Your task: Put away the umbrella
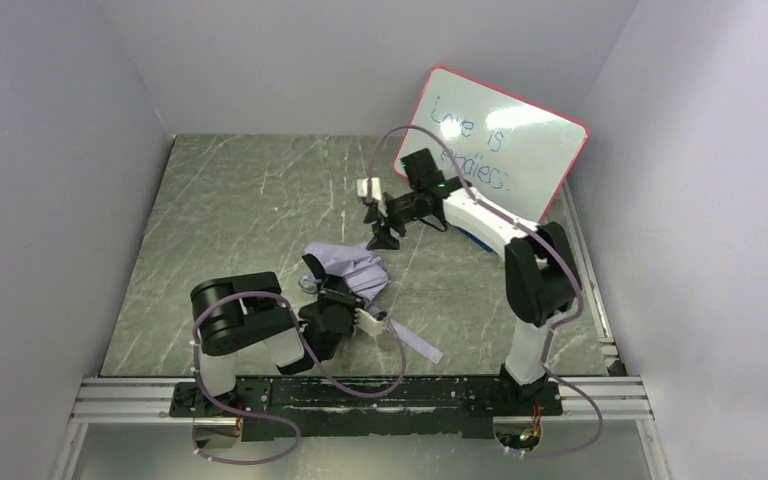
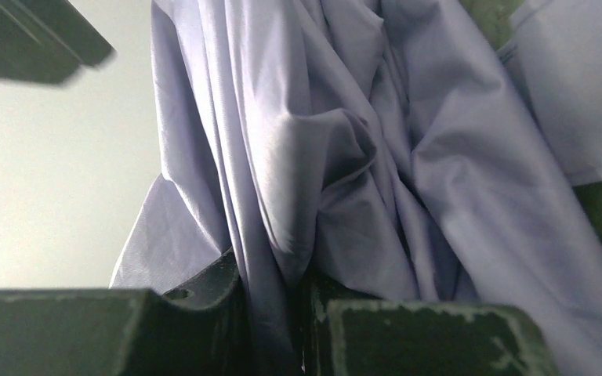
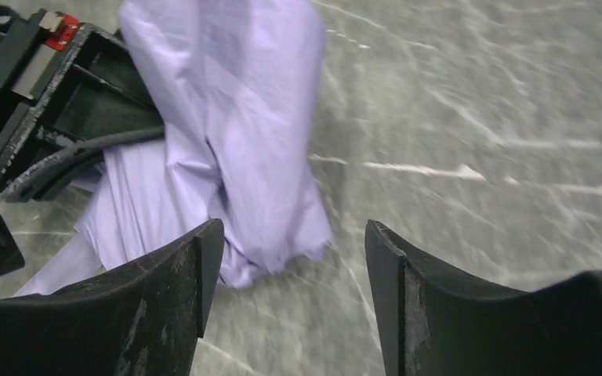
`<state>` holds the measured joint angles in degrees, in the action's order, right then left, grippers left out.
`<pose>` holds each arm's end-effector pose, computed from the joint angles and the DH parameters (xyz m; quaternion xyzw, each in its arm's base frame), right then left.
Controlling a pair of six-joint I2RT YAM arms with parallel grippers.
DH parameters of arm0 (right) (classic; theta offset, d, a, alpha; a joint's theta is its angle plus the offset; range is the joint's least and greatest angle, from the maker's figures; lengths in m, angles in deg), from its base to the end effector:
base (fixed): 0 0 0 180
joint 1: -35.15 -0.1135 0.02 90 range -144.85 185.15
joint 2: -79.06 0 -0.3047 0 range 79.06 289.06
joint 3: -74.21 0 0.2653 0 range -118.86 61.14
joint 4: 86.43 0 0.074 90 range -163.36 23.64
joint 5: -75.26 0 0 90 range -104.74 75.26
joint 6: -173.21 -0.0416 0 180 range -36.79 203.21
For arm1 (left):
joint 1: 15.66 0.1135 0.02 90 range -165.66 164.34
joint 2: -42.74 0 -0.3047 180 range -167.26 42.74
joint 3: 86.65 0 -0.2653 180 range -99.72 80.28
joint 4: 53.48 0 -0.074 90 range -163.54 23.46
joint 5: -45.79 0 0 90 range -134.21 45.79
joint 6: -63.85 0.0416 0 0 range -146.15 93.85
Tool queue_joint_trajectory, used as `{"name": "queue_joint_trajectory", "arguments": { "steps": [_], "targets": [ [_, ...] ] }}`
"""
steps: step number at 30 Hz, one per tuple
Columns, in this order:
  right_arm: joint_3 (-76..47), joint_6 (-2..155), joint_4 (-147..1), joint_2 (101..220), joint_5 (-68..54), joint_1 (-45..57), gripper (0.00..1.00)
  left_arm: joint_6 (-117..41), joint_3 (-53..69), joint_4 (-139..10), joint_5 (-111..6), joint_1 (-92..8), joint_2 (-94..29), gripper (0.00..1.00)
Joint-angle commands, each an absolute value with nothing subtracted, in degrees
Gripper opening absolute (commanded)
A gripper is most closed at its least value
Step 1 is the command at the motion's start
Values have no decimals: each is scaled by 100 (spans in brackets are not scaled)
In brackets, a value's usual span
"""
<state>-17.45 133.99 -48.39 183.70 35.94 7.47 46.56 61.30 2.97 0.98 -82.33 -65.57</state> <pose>0.3558 0.2230 0.2707 -0.6494 0.5697 0.3349 0.3762 0.1364 -0.2417 0.1101 0.6318 0.4694 0.3419 0.5135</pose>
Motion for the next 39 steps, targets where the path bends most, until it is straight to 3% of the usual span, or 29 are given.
{"name": "queue_joint_trajectory", "arguments": {
  "steps": [1,15,25,32,39],
  "targets": [
    [-2343,14695,-3229,18931,3540,338,70,4637,6223,-202,113,-8351,-6618,5],
    [-3399,15501,-1819,19994,2975,-313,70,4706,6279,-194,53,-8370,-6586,5],
    [-3059,15296,-1893,20330,2431,-534,71,4654,6228,-243,69,-8377,-6590,5],
    [-2661,15008,-2470,20455,1920,-532,64,4460,6145,-502,16,-8378,-6234,32],
    [-2552,14718,-2837,20565,1611,-503,32,4092,6029,-1096,-127,-8372,-5308,60]
  ]
}}
